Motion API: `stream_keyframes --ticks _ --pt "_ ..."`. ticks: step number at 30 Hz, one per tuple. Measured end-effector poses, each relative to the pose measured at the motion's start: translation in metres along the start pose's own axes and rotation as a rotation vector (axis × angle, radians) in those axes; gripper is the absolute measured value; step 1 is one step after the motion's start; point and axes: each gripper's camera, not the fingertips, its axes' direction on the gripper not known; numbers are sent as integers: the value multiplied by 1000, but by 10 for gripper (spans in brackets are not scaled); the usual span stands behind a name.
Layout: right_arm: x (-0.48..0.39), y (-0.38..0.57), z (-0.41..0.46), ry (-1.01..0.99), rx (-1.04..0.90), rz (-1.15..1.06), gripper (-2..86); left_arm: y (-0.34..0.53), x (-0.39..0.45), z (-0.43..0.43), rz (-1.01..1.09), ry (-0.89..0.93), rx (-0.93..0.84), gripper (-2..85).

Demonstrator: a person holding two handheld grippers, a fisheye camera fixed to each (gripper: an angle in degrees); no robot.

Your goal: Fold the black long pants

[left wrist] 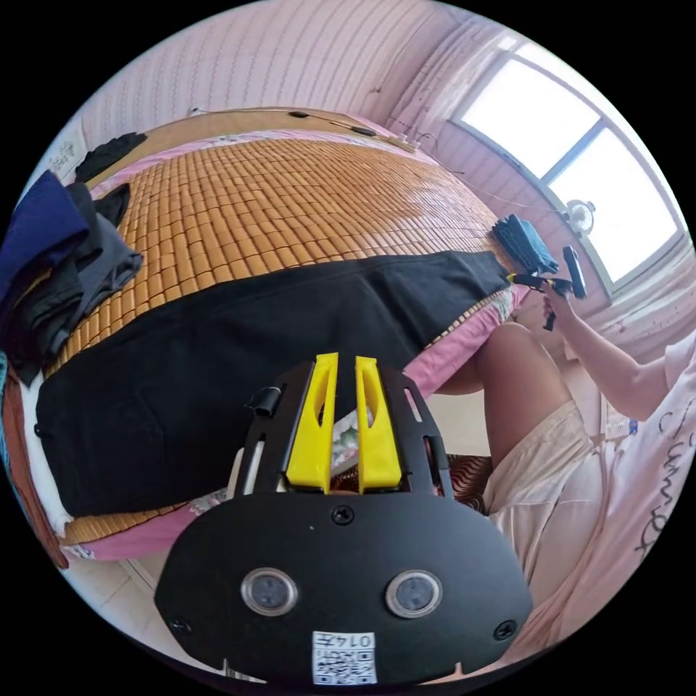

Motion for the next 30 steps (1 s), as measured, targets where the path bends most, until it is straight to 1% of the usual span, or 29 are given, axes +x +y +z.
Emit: stream_keyframes --ticks 5,7,9,13,14,15,16,17,18,20,23,24,26,28,30 --pt "56 -3 12 -120 -28 168 124 -10 -20 1 -81 -101 -54 58" --pt "59 0 7 -76 -23 142 112 -14 -24 9 -109 -134 -98 65" --pt "57 5 0 -20 2 60 81 -16 -29 22 -138 -127 -136 70" --pt "65 12 -10 -32 28 -7 43 -19 -33 35 -158 -134 -150 56" --pt "73 13 -16 -59 47 6 36 -22 -33 37 -150 -137 -155 23" --pt "85 15 -26 -108 80 34 32 -24 -33 39 -125 -98 -162 4" --pt "92 16 -31 -141 101 53 31 -25 -34 42 -127 -60 -164 0" --pt "107 17 -43 -211 143 85 28 -27 -33 44 -137 -68 -157 -5" --pt "123 18 -55 -270 174 112 27 -29 -28 46 -101 -92 -158 -7" --pt "142 17 -75 -310 225 130 25 -33 -21 52 -61 -96 -164 -9" --pt "171 18 -115 -287 335 147 23 -43 -8 66 -35 8 -146 -9" --pt "181 20 -133 -305 393 155 23 -50 -2 74 -29 59 -139 -10" --pt "191 25 -163 -349 480 149 22 -63 17 89 20 98 -137 -10" --pt "187 31 -194 -398 557 103 23 -78 38 104 73 127 -117 -10" --pt "162 40 -233 -455 626 -12 23 -101 53 124 61 234 -90 -10"
